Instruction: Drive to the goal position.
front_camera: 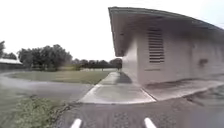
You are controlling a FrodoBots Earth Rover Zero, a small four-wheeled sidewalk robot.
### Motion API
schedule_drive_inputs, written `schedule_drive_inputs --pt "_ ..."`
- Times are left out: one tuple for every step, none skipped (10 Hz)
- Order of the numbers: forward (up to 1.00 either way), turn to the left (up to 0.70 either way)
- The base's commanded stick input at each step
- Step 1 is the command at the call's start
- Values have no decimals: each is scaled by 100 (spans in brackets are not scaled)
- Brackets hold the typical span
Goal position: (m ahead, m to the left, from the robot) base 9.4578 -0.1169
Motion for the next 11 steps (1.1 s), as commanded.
schedule_drive_inputs --pt "84 3" --pt "84 3" --pt "84 3" --pt "84 3" --pt "84 3" --pt "84 3" --pt "84 3" --pt "84 3" --pt "84 3" --pt "84 3" --pt "84 3"
